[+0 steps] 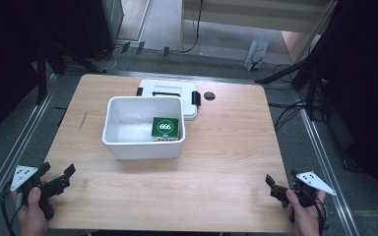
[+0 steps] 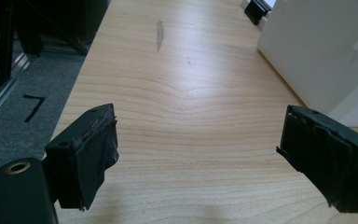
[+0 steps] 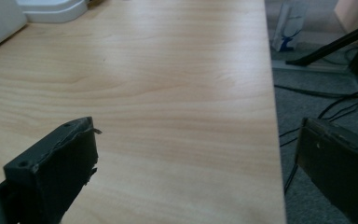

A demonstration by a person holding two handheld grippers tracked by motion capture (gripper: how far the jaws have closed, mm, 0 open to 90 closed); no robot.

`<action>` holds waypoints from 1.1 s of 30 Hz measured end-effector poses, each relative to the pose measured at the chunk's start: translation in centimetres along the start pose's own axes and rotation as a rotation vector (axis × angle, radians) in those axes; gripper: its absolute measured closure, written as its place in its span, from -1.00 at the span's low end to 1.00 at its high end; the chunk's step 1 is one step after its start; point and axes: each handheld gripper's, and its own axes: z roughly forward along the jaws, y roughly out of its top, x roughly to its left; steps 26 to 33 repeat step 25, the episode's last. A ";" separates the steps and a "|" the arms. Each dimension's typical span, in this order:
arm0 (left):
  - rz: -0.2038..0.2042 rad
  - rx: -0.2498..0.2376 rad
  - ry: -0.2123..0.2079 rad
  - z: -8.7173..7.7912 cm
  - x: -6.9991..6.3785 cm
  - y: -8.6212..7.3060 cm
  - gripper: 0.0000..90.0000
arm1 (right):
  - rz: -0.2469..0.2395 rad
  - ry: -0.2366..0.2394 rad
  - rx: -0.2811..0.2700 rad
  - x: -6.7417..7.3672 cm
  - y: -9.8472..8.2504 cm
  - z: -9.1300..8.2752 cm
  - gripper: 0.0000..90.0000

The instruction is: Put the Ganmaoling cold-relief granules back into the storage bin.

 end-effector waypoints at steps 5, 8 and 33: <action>-0.016 -0.014 0.002 -0.2 0.2 -0.1 -0.73 | 0.023 -0.003 -0.012 0.3 -1.3 -0.3 -1.00; -0.041 -0.029 -0.002 -0.3 0.3 -0.1 -0.72 | -0.011 -0.031 -0.012 0.6 -1.5 -0.3 -1.00; -0.133 -0.028 0.050 -0.1 0.9 -0.1 -0.69 | -0.083 -0.082 -0.024 2.2 -1.5 0.4 -1.00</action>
